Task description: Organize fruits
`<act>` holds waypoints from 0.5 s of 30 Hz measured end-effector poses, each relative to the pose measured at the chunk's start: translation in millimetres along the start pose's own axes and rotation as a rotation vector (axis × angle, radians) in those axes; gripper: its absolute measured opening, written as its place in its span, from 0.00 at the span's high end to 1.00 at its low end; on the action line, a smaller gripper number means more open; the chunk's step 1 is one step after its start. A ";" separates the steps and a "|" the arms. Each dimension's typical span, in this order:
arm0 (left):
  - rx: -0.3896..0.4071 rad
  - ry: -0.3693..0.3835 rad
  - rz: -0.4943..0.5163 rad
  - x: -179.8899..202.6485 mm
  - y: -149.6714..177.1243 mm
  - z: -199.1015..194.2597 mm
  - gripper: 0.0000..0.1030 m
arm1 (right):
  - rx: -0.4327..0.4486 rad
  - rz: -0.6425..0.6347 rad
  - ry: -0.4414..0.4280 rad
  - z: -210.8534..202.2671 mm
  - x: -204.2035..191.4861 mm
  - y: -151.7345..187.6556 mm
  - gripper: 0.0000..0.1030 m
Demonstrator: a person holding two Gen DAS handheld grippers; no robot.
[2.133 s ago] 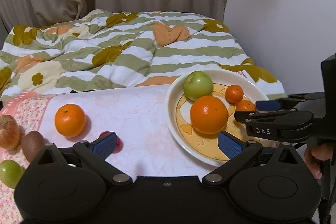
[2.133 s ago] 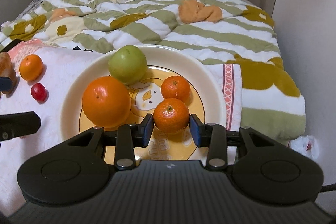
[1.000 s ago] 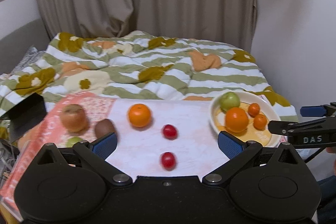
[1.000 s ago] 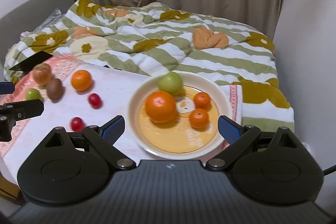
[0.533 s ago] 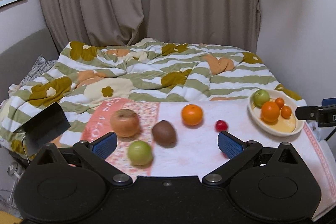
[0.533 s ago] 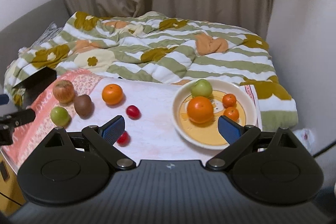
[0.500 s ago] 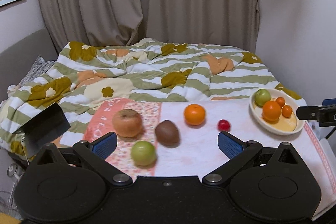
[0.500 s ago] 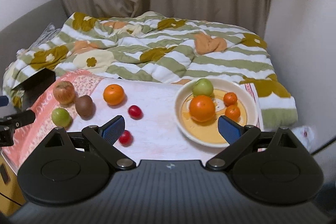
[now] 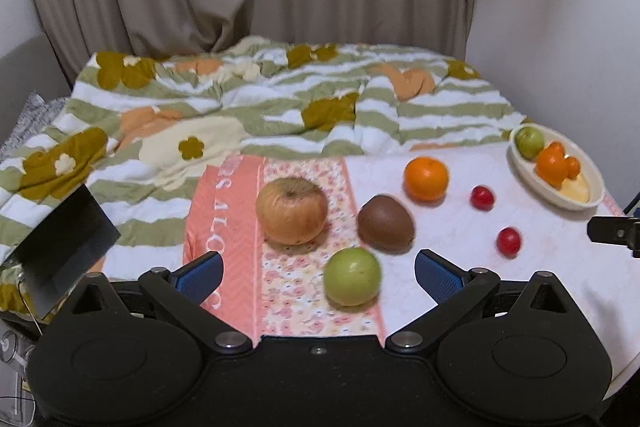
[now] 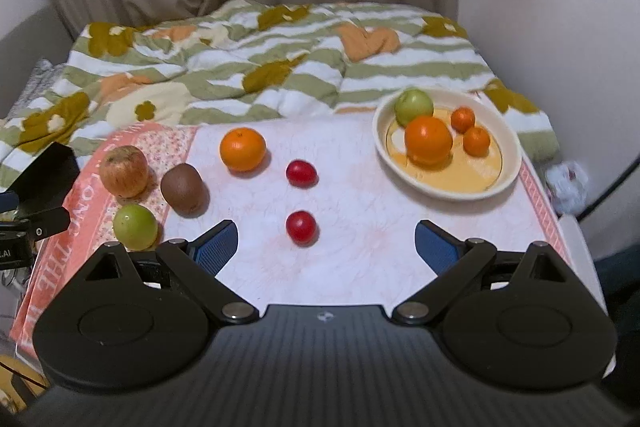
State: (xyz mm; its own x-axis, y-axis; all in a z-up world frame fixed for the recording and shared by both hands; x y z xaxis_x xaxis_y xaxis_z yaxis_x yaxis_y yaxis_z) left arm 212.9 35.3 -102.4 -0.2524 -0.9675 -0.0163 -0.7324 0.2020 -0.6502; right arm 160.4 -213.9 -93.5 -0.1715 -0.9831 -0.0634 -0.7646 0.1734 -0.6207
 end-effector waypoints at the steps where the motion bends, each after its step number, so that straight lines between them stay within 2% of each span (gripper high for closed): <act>1: -0.014 0.014 -0.005 -3.6 0.7 5.5 0.00 | -0.006 0.007 0.001 4.5 -4.1 1.2 0.00; 10: -0.109 0.106 -0.014 -6.0 7.6 52.6 0.00 | -0.051 0.024 0.021 57.1 -21.1 8.1 0.00; 15: -0.139 0.119 0.007 4.7 12.4 71.3 0.02 | -0.073 0.026 0.017 84.2 -21.0 11.1 0.00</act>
State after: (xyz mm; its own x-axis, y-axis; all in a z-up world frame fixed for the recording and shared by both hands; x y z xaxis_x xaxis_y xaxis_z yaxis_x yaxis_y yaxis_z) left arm 247.7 22.4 -164.8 -0.3250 -0.9428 0.0748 -0.8086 0.2360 -0.5389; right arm 207.7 -196.2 -164.8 -0.2024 -0.9771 -0.0650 -0.8026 0.2036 -0.5606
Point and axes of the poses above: each gripper's, at about its wrist camera, not at the fingertips, and z roughly the way its jaws point, x to its right, y to its underside, the point moved 8 cm from there along z, roughly the way its jaws point, and after that the axes turned 4 degrees about -x, right-handed, at the moved point
